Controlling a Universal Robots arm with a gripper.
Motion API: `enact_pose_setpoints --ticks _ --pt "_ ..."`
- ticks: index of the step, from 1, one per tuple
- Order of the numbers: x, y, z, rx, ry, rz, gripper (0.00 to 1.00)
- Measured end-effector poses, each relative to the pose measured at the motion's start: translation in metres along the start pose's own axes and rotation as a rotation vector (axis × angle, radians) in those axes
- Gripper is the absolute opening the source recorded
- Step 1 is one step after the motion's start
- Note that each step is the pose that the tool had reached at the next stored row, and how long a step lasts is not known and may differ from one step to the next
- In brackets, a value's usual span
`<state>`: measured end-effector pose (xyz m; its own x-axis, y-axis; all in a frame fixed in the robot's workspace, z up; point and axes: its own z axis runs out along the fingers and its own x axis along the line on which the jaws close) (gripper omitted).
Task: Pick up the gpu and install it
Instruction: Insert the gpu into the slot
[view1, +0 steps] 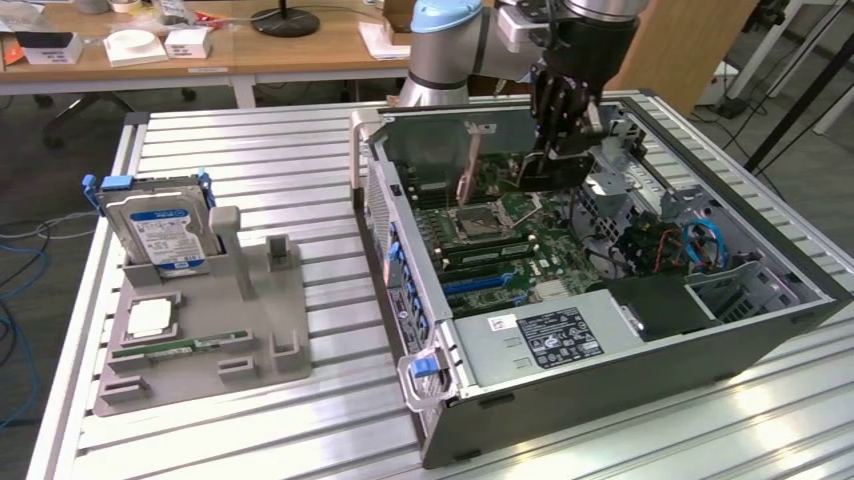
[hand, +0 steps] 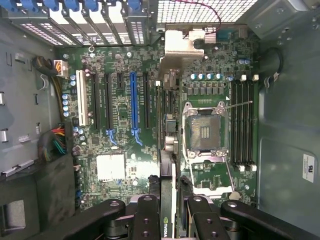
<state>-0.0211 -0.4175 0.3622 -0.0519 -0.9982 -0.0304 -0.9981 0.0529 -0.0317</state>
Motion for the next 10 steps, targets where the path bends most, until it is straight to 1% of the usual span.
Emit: enact_pose_setpoints --ticks 4,10 --pt "0.007 0.0005 0.0003 0.0000 0.0000 0.000 0.26" --pt "0.016 0.0051 0.0030 0.0000 -0.0001 0.000 0.26"
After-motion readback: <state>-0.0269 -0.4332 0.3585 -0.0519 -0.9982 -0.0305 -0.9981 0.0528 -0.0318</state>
